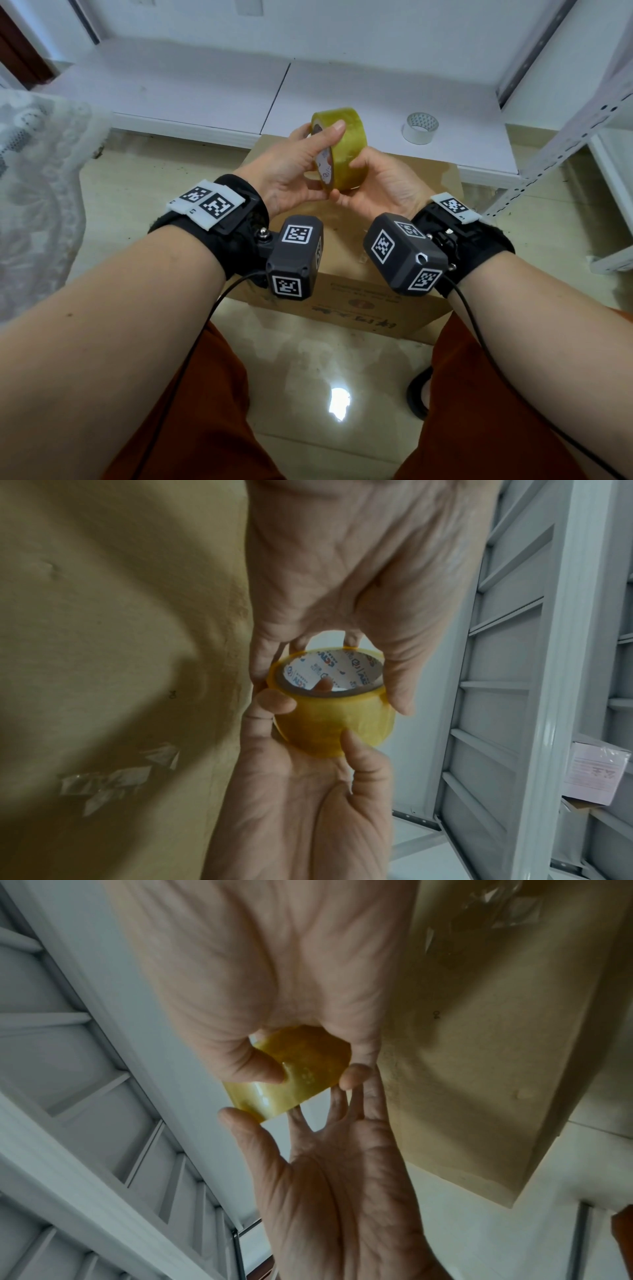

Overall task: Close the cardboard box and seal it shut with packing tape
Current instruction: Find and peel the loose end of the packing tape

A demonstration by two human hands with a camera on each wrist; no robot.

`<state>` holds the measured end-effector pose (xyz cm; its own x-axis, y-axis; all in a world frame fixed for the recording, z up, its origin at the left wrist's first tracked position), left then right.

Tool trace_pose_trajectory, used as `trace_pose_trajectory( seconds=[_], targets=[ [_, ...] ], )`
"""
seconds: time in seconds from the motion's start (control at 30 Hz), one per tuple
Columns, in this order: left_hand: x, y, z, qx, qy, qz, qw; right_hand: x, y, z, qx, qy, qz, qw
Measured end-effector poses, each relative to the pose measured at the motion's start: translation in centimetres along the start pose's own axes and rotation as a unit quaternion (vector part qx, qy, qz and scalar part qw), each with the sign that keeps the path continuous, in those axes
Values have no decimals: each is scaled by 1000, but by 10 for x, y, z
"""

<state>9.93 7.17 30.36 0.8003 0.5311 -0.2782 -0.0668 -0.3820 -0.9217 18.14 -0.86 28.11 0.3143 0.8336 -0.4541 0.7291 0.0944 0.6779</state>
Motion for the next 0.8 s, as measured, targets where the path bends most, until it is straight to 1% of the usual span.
trace_pose_trajectory(
  seconds=[0.13, 0.27, 0.6, 0.73, 0.8],
  targets=[
    [0, 0, -1, -1, 2, 0, 1000, -2, 0, -2, 6, 27, 5, 1000],
    [1, 2, 0, -2, 0, 6, 1000, -1, 0, 0, -7, 7, 0, 1000],
    [1, 2, -1, 0, -3, 5, 1000, 0, -1, 1, -2, 6, -9, 1000],
    [1, 1, -1, 0, 6, 1, 1000, -3, -1, -1, -6, 19, -7, 1000],
    [1, 1, -1, -3, 6, 3, 1000, -6, 0, -3, -8, 38, -4, 999]
  ],
)
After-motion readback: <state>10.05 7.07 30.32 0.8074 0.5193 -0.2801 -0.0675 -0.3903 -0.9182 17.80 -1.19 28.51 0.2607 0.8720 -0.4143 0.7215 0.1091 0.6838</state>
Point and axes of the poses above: each hand's wrist, its own x-axis towards the middle knuckle, its own z-axis out of the back of the hand, y = z × x, the point moved 5 cm from there along x, towards the middle knuckle, and after that the axes turned 7 degrees about -z, right-handed, at the moved point
